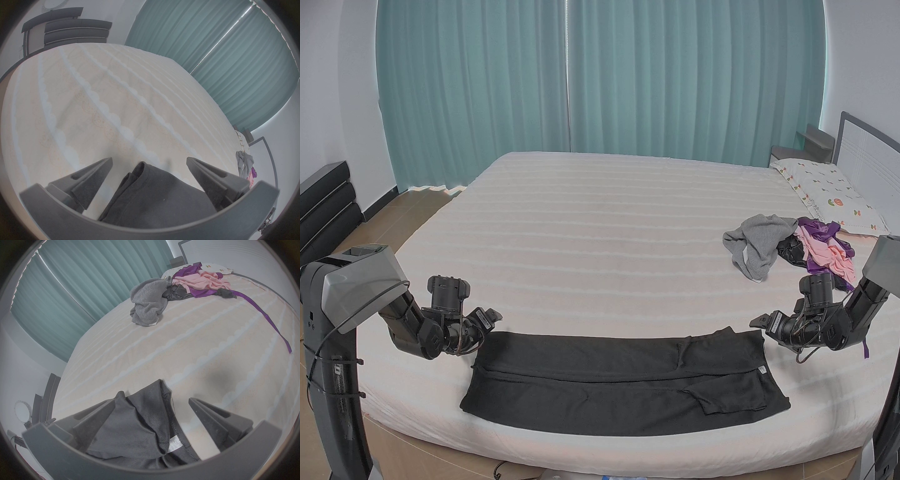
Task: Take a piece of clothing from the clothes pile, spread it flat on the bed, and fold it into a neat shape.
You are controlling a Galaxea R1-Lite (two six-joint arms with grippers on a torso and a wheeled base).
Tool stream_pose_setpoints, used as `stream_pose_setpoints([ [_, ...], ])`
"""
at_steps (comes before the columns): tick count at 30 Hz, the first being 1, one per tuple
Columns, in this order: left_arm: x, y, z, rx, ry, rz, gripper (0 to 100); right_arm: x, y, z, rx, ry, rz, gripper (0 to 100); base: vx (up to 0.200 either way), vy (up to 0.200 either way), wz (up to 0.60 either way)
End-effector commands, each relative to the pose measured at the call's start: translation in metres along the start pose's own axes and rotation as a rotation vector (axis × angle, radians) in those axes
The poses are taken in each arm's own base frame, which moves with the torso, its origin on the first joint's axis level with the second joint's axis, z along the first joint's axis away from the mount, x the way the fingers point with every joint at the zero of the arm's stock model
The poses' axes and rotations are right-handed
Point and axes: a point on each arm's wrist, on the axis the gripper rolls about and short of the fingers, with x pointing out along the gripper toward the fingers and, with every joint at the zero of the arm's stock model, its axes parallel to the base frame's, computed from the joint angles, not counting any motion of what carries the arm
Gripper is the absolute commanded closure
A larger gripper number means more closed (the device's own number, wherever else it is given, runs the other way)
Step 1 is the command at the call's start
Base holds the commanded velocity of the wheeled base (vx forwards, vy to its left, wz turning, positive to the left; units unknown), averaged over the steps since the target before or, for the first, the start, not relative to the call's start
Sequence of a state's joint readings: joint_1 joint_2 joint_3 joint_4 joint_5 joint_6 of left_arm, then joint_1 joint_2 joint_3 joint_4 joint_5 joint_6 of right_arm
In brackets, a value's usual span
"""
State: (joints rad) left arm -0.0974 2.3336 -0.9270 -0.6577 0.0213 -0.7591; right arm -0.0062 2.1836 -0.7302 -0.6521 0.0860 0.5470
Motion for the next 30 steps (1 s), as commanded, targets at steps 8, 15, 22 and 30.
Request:
stream_pose_setpoints([
  [8, 0.011, 0.009, 0.003, -0.063, -0.008, 0.018, 100, 0.008, 0.000, 0.003, 0.004, -0.003, 0.002, 0, 0.000, 0.000, 0.00],
  [15, 0.010, 0.014, 0.008, -0.094, -0.021, 0.026, 100, 0.017, 0.000, 0.004, 0.006, -0.004, 0.001, 0, 0.000, 0.000, 0.00],
  [22, 0.009, 0.016, 0.011, -0.101, -0.031, 0.033, 100, 0.017, 0.002, 0.003, 0.001, -0.002, 0.007, 0, 0.000, 0.000, 0.00],
  [30, 0.005, 0.017, 0.014, -0.124, -0.035, 0.030, 100, 0.012, 0.020, 0.003, 0.024, 0.009, 0.082, 0, 0.000, 0.000, 0.00],
])
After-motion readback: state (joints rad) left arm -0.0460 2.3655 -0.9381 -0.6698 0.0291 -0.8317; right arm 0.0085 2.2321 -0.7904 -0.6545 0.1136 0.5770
